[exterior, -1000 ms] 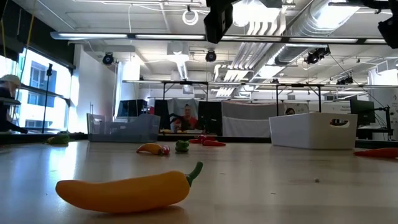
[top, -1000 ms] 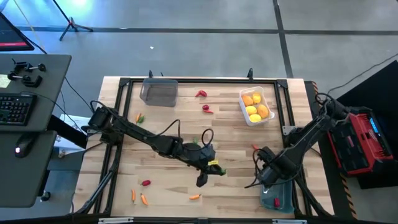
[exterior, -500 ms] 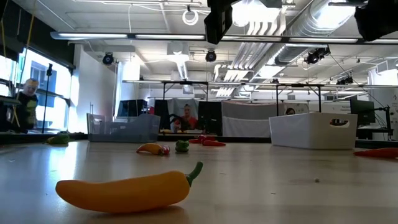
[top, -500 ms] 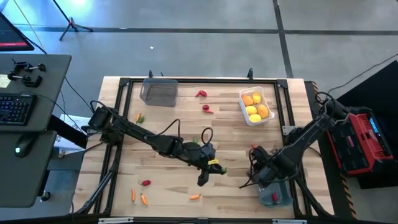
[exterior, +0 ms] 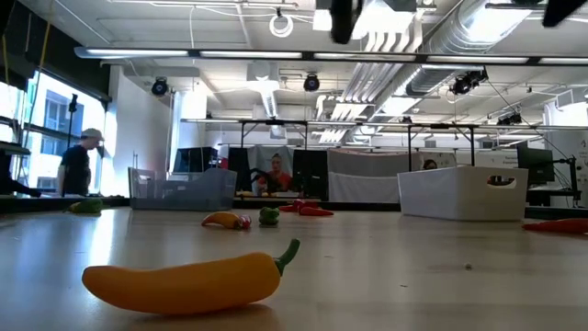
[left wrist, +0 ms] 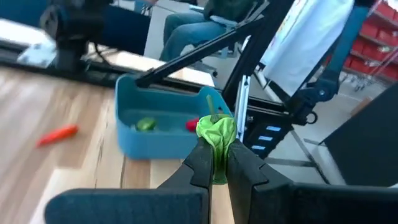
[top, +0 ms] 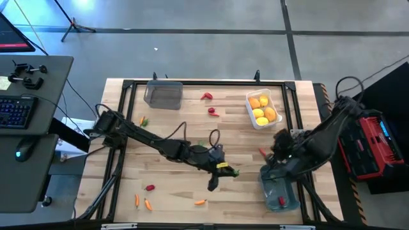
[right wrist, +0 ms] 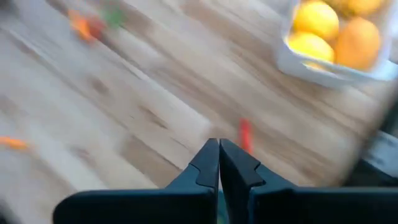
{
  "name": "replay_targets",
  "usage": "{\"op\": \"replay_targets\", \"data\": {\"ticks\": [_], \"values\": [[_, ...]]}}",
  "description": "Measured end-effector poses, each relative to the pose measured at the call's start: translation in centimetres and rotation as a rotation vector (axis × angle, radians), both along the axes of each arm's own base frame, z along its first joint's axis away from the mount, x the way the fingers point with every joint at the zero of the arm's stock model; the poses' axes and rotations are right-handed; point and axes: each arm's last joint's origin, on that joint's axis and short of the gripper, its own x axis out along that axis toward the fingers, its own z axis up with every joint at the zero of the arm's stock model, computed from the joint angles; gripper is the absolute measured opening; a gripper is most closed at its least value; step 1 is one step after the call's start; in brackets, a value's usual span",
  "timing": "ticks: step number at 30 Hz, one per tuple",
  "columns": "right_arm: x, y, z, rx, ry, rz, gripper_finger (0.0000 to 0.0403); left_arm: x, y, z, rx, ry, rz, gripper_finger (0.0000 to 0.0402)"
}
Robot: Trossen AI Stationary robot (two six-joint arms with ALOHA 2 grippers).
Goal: Sort produce into baskets
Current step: Put the green chili pepper into the blue bin
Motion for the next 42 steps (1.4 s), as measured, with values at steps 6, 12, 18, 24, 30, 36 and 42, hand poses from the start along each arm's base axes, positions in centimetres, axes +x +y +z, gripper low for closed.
{"op": "replay_targets", "data": {"ticks": [6,12,18,24,30,36,42], "values": [[-1.4,-1.8,1.7,0.004,-0.165,-0.097,0.0003,5.5,-1.9,-0.5,0.066,-0.059,-0.076,0.0008],[-1.5,-2.1,1.8,-0.009,-0.172,-0.092,0.0003,10.3,-3.0,-2.1,0.178,-0.151,-0.091,0.0008],[-1.3,-1.8,1.6,-0.002,-0.177,-0.122,0.0003,13.8,-1.9,-5.4,0.226,-0.206,-0.059,0.0024],[-0.9,-1.5,1.4,0.006,-0.186,-0.135,0.0003,14.9,0.0,-7.8,0.044,-0.106,0.016,0.0053],[-0.7,-1.4,1.3,-0.005,-0.179,-0.125,0.0003,15.0,0.7,-8.4,0.062,-0.067,0.021,0.0059],[-0.7,-1.3,1.3,0.001,-0.186,-0.130,0.0003,15.0,0.8,-8.3,0.076,-0.074,0.019,0.0060],[-0.6,-1.3,1.3,0.010,-0.194,-0.131,0.0003,15.1,1.3,-8.3,0.075,-0.074,0.025,0.0073]]}}
